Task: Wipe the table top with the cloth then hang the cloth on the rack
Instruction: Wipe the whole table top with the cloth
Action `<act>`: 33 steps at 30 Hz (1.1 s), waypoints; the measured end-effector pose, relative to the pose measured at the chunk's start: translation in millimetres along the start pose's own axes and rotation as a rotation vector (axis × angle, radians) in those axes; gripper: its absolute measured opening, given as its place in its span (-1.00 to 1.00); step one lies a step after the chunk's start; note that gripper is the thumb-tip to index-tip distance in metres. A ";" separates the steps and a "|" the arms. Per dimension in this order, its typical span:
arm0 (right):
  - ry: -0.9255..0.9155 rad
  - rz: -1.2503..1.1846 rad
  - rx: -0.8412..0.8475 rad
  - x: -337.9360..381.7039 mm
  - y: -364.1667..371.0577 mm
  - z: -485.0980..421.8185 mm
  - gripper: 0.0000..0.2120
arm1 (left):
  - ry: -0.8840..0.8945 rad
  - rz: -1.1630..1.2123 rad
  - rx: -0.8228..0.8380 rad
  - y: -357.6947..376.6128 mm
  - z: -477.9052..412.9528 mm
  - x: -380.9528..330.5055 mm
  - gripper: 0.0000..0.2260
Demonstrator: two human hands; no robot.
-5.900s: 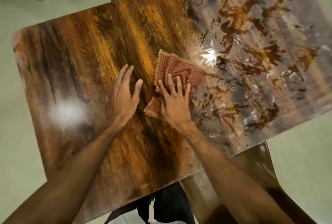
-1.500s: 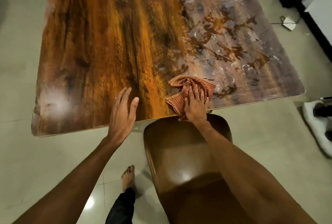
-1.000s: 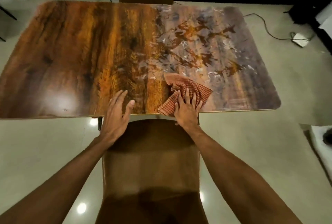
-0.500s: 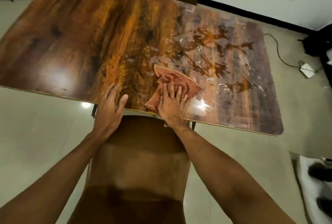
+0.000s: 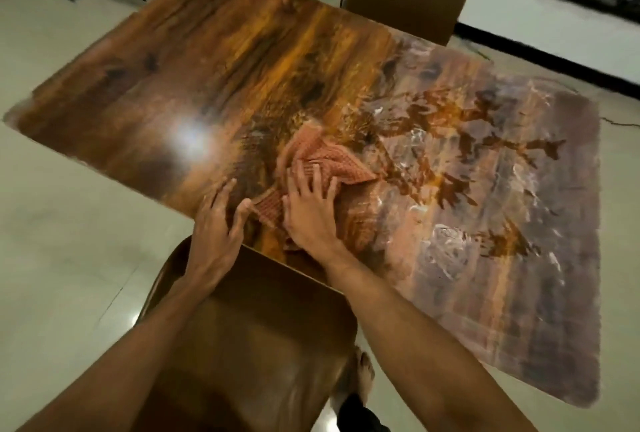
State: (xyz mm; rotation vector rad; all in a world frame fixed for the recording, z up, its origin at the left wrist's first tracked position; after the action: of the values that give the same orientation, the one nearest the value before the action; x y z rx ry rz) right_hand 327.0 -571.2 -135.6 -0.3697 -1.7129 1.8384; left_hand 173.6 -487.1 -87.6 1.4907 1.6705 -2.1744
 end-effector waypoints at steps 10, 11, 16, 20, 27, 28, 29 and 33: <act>0.039 -0.070 0.164 -112.1 -43.6 -84.5 -0.38 | -0.184 0.029 -0.110 24.7 6.2 -41.3 -0.46; -0.059 -0.062 0.197 -76.8 -37.7 -90.8 -0.37 | -0.205 0.036 -0.132 20.6 7.9 -37.7 -0.46; -0.605 0.133 0.285 56.2 1.1 -39.6 -0.30 | -0.259 0.043 -0.233 -6.6 17.3 -22.1 -0.44; -0.527 0.074 0.186 5.8 -20.5 -75.0 -0.48 | -0.253 0.103 -0.300 -23.5 27.2 -7.0 -0.46; -0.542 0.131 0.179 66.4 7.9 -11.5 -0.42 | -0.273 0.071 -0.355 -30.3 53.1 10.4 -0.45; -0.608 0.167 0.170 73.0 13.5 11.8 -0.43 | -0.274 0.068 -0.355 -29.4 57.2 6.2 -0.45; -0.655 0.161 0.171 71.6 13.9 24.0 -0.44 | -0.276 0.062 -0.360 -28.5 60.7 3.1 -0.45; -0.504 0.099 0.222 -2.0 -8.0 -2.5 -0.47 | -0.291 0.075 -0.342 -12.9 74.0 -16.6 -0.47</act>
State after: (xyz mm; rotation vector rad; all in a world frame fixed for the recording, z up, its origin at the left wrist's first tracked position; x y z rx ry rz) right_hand 331.8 -570.4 -128.5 0.1156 -1.7968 2.3097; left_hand 127.4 -545.7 -69.0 1.0743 1.7392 -1.8407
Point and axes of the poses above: each hand's wrist, its own z-axis away from the middle knuckle, its own y-axis out of the palm, x = y × z, the point moved 10 cm from there along -z, towards the middle knuckle, and after that the axes turned 4 degrees about y, right-handed, at the moved point
